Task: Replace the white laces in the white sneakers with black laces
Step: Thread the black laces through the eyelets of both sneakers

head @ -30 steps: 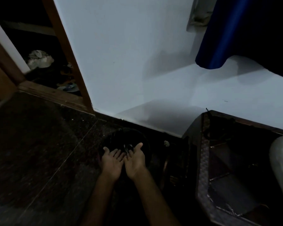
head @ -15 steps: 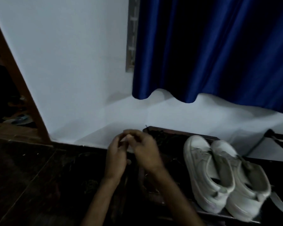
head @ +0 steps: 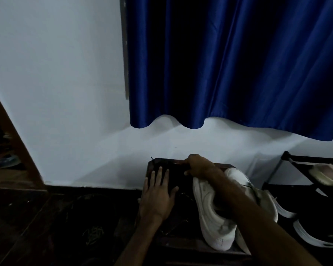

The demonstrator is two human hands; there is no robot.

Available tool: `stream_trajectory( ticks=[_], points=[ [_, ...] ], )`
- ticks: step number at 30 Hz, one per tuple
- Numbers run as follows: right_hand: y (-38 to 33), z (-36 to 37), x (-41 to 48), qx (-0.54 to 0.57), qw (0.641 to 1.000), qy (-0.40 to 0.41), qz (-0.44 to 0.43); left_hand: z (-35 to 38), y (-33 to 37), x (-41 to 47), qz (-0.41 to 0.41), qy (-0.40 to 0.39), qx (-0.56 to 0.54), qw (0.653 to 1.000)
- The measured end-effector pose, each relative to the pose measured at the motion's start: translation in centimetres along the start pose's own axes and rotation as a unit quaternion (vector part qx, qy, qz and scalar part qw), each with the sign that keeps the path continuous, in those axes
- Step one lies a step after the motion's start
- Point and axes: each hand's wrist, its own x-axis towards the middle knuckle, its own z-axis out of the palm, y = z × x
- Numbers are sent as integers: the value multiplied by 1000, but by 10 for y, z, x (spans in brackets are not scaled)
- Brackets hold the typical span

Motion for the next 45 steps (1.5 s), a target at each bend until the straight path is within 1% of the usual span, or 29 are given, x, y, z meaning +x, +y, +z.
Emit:
stream_trajectory(
  ticks=[6, 7, 10, 13, 15, 17, 21, 23, 24, 25, 26, 27, 28, 29, 30, 32, 33, 34, 37, 39, 41, 43, 45],
  points=[
    [5, -2, 1, -7, 996, 81, 26, 5, -1, 4, -1, 5, 4, 1000],
    [5, -4, 1, -3, 994, 107, 30, 5, 0, 4, -2, 4, 7, 1000],
    [8, -22, -3, 55, 977, 200, 48, 6, 0, 4, -7, 6, 5, 1000],
    [14, -58, -14, 139, 950, 272, 65, 6, -2, 2, -6, 11, 3, 1000],
    [17, -87, -25, 190, 929, 313, 51, 5, -3, 1, -3, 11, 3, 1000],
    [20, -116, -41, 216, 914, 342, 27, 5, -2, 1, 0, 4, -2, 1000],
    [18, -166, -75, 238, 888, 394, -5, 7, -3, 1, -3, -7, -20, 1000],
    [17, -186, -88, 236, 881, 409, -18, 11, -7, 2, -4, -11, -27, 1000],
    [17, -195, -96, 233, 880, 414, -24, 17, -10, 5, -4, -7, -37, 999],
    [17, -201, -102, 229, 879, 416, -29, 12, -7, 4, -2, 13, -59, 998],
    [17, -207, -108, 227, 879, 417, -35, -2, 1, 3, 2, 42, -111, 993],
    [16, -211, -113, 229, 879, 416, -43, -18, 12, 1, -8, 79, -188, 979],
    [16, -213, -117, 236, 879, 411, -50, -33, 21, 2, -35, 112, -271, 955],
    [15, -215, -121, 247, 877, 407, -59, -56, 33, 3, -59, 112, -358, 925],
    [13, -215, -124, 262, 875, 401, -71, -81, 45, 5, -67, 104, -439, 890],
    [7, -212, -130, 305, 865, 388, -92, -129, 70, 11, -53, 62, -586, 806],
    [4, -211, -132, 333, 857, 380, -100, -150, 83, 14, -35, 38, -630, 775],
    [0, -210, -135, 359, 850, 372, -106, -171, 95, 17, -14, 22, -645, 764],
    [-7, -209, -141, 414, 834, 344, -119, -217, 121, 22, 44, -3, -611, 790],
    [-8, -213, -146, 421, 830, 346, -119, -234, 126, 25, 72, 10, -587, 807],
    [-1, -217, -152, 425, 822, 364, -106, -246, 122, 27, 71, 40, -579, 811],
    [11, -219, -158, 391, 831, 388, -85, -258, 111, 30, 63, 72, -562, 822],
    [23, -219, -164, 344, 843, 408, -67, -267, 98, 31, 69, 74, -526, 845]
  ],
)
